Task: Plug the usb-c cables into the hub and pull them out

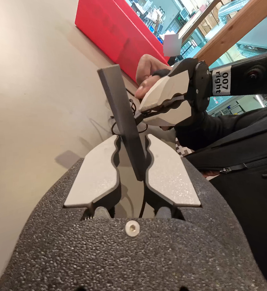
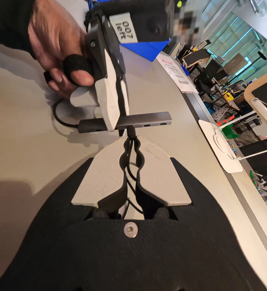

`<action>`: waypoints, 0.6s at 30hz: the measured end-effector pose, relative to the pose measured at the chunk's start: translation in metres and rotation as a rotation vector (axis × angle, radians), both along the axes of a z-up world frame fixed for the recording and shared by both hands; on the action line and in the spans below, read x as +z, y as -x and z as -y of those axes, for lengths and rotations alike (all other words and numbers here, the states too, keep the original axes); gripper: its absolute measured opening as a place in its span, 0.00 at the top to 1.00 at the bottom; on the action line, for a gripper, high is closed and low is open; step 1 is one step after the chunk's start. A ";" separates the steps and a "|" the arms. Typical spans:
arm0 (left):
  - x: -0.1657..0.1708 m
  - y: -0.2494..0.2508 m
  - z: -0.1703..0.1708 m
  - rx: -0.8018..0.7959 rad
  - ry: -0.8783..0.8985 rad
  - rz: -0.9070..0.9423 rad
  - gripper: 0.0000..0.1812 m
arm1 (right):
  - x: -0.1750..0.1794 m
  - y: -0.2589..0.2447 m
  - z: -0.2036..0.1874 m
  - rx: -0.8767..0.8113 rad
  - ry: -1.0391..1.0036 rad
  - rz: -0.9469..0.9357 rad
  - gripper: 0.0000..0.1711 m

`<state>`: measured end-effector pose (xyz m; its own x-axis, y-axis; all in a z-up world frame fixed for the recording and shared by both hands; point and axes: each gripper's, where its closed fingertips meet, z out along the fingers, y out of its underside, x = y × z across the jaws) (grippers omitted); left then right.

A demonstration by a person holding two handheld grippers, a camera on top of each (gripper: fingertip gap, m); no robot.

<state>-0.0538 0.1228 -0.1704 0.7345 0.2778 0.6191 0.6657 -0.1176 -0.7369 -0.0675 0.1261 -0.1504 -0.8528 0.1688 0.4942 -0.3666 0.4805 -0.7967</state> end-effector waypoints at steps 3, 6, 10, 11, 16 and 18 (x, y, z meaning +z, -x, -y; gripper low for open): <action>-0.005 -0.008 -0.007 -0.038 -0.023 0.040 0.87 | 0.002 -0.001 0.001 0.002 0.030 -0.019 0.97; 0.000 -0.011 -0.007 -0.042 -0.071 0.050 0.94 | -0.001 0.002 -0.001 -0.014 0.042 -0.043 0.97; -0.006 -0.007 -0.007 0.022 -0.009 0.043 0.94 | -0.010 0.008 -0.002 -0.078 0.009 -0.082 0.97; -0.007 -0.006 -0.006 0.045 0.008 0.031 0.94 | -0.014 0.009 -0.003 -0.094 -0.024 -0.105 0.94; -0.017 -0.012 -0.007 0.072 0.183 -0.056 0.94 | -0.012 0.006 -0.003 -0.142 -0.079 -0.221 0.82; -0.018 -0.017 -0.010 0.053 0.230 -0.091 0.94 | -0.013 0.001 -0.001 -0.130 -0.126 -0.267 0.83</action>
